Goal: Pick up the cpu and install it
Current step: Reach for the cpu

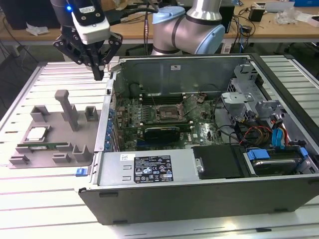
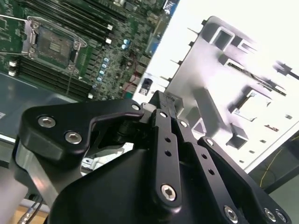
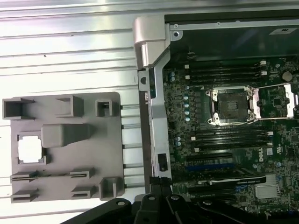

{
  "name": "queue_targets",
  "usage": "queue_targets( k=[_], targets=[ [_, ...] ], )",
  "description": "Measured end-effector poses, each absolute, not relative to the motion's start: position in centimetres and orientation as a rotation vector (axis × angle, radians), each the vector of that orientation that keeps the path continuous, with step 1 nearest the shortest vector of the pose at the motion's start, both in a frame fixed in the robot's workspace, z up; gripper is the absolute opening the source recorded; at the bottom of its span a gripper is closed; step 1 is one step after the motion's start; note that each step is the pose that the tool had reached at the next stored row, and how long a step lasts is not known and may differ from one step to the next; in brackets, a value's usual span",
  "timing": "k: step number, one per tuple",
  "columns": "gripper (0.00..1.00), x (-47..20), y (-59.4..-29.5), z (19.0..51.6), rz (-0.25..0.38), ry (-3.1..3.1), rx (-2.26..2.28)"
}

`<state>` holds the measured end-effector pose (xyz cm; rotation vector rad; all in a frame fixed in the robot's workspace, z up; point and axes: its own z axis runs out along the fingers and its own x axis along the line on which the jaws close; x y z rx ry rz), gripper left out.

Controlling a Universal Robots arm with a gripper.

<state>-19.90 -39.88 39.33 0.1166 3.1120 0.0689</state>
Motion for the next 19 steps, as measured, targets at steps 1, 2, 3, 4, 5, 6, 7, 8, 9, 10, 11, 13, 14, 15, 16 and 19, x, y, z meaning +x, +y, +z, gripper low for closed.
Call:
queue_targets(
  k=[1,2,3,4,5,6,7,8,9,10,11,13,14,15,16,19],
  targets=[
    [0.11,-20.2,-39.9,39.3,0.069,3.112,0.116],
    [0.11,-20.4,-39.9,39.3,0.069,3.112,0.116],
    [0.11,-20.9,-39.9,39.3,0.069,3.111,0.116],
    [0.11,-21.4,-39.9,39.3,0.069,3.111,0.117],
    [0.11,-21.6,-39.9,39.3,0.069,3.111,0.117],
    [0.11,-21.9,-39.9,39.3,0.069,3.111,0.117],
    [0.11,-22.1,-39.9,39.3,0.069,3.111,0.116],
    [0.11,-22.3,-39.9,39.3,0.069,3.111,0.116],
    [0.11,-22.5,-39.9,39.3,0.069,3.111,0.116],
    [0.11,-22.8,-39.9,39.3,0.069,3.111,0.116],
    [0.11,-23.0,-39.9,39.3,0.069,3.111,0.116],
    [0.11,-23.5,-39.9,39.3,0.069,3.111,0.117],
    [0.11,-23.8,-39.9,39.3,0.069,3.111,0.116],
    [0.11,-24.0,-39.9,39.3,0.069,3.110,0.116],
    [0.11,-24.3,-39.9,39.3,0.069,3.110,0.116],
    [0.11,-25.0,-39.9,39.3,0.069,3.110,0.116]
  ],
)
